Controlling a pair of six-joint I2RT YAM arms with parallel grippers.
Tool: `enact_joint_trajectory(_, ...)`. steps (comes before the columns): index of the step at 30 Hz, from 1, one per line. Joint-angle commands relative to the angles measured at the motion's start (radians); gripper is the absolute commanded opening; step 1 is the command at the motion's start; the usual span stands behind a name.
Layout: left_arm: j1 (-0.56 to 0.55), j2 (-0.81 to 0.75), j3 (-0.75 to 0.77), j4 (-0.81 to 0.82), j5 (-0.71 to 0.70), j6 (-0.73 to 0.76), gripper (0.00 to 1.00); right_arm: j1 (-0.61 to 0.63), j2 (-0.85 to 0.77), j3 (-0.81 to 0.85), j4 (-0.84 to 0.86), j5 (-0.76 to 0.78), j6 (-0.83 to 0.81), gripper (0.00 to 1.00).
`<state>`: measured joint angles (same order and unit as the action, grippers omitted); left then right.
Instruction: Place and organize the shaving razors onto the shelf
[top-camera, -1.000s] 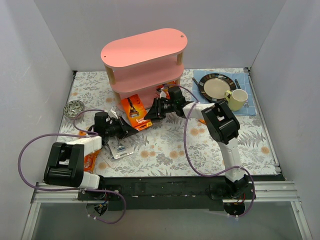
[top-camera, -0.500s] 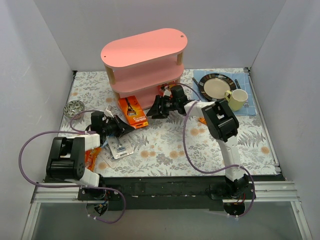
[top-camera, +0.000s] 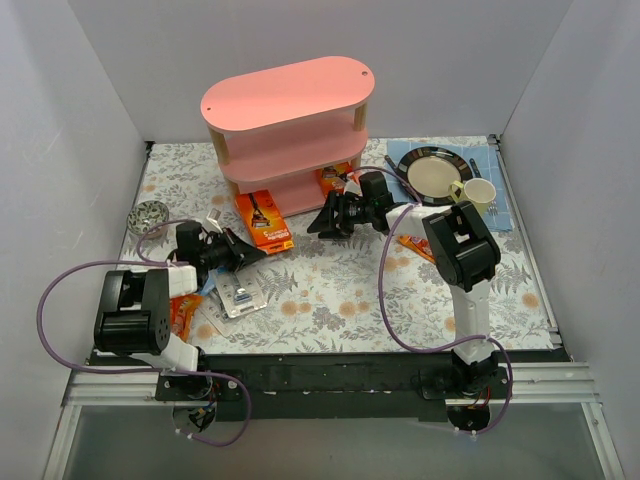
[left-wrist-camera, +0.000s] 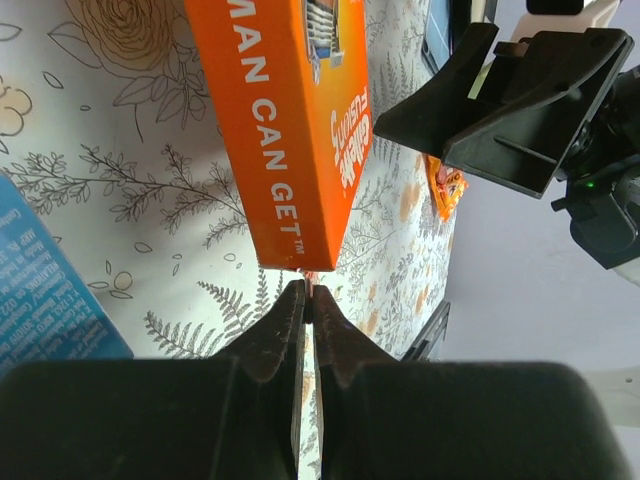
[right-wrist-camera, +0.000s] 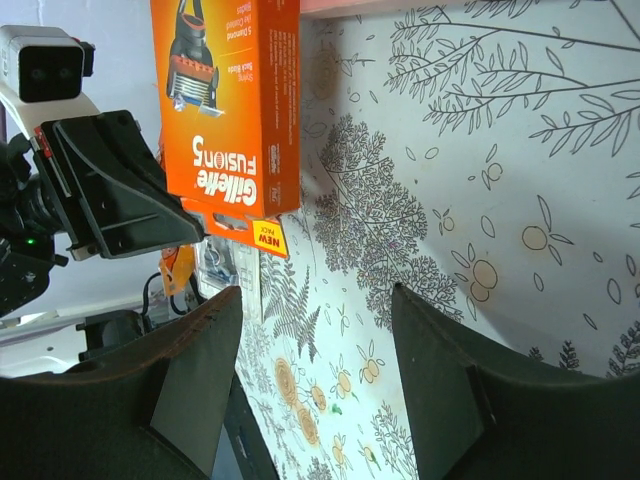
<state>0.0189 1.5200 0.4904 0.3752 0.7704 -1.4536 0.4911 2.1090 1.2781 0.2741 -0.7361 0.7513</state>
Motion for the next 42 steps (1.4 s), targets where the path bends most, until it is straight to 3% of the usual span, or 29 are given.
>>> enact_joint_trajectory(1,0.009,-0.047,-0.019,0.014,0.072,0.012,0.00,0.003,-0.040,-0.006,0.042,-0.005,-0.017,0.68)
enact_joint_trajectory(16,0.019,0.129,0.187,-0.091,0.164,0.045,0.00,0.003,-0.038,-0.005,0.043,-0.003,-0.020,0.68)
enact_joint_trajectory(26,0.096,0.250,0.298,-0.116,0.127,-0.019,0.02,-0.026,-0.056,-0.020,0.047,-0.005,-0.018,0.68)
enact_joint_trajectory(32,0.107,0.299,0.341,-0.116,0.107,-0.044,0.09,-0.036,-0.066,-0.036,0.054,-0.009,-0.023,0.69)
enact_joint_trajectory(42,0.112,0.370,0.396,-0.091,0.087,-0.088,0.11,-0.043,-0.083,-0.063,0.065,-0.019,-0.023,0.69)
